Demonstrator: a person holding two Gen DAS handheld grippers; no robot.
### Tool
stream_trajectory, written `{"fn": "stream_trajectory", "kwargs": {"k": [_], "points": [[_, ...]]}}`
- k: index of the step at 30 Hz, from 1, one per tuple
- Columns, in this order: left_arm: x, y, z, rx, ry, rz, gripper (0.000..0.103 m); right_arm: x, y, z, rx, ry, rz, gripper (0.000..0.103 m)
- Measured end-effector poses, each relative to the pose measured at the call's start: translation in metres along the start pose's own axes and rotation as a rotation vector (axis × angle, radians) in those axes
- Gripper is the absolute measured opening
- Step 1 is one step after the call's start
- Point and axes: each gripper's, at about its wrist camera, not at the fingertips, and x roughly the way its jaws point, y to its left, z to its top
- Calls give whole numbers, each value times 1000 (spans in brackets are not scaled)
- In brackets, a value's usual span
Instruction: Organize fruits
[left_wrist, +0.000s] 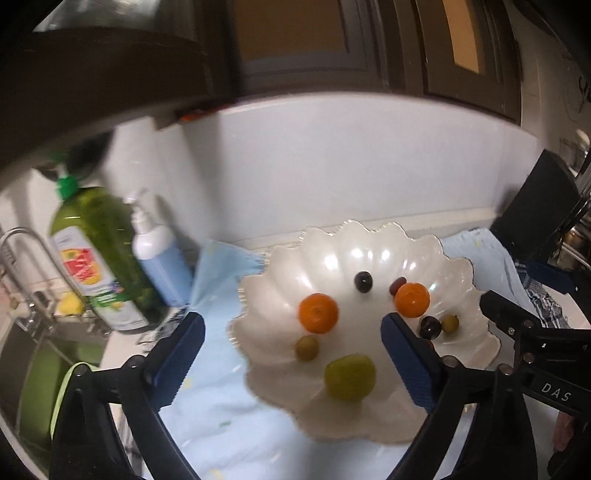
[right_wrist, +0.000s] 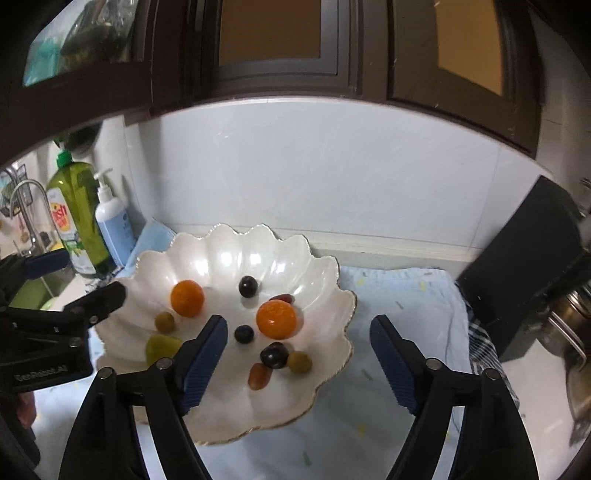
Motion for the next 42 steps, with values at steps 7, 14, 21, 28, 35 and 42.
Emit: {"fn": "stream_trajectory", "kwargs": {"k": [7,14,21,28,35,42], "points": [[-58,16,-11,-15,-88,38,103,-47,19,-7,25,-58,8,90],[-107,35,-26,4,-146,38,103,-95,40,-17,64,-108,-14,94],[-149,46,-42,42,-209,18,103,-140,59,-32,89,-147,-53,95],[-186,46,-58,54,-244,-7,103,-180,68,-48,104,-182,-71,95],[-221,43,-77,32,-263,-5,103,-216,75,-64,91,-210,-72,95],[-259,32,-107,5,-270,16,103,-253,75,-89,66,-216,-49,95]]}}
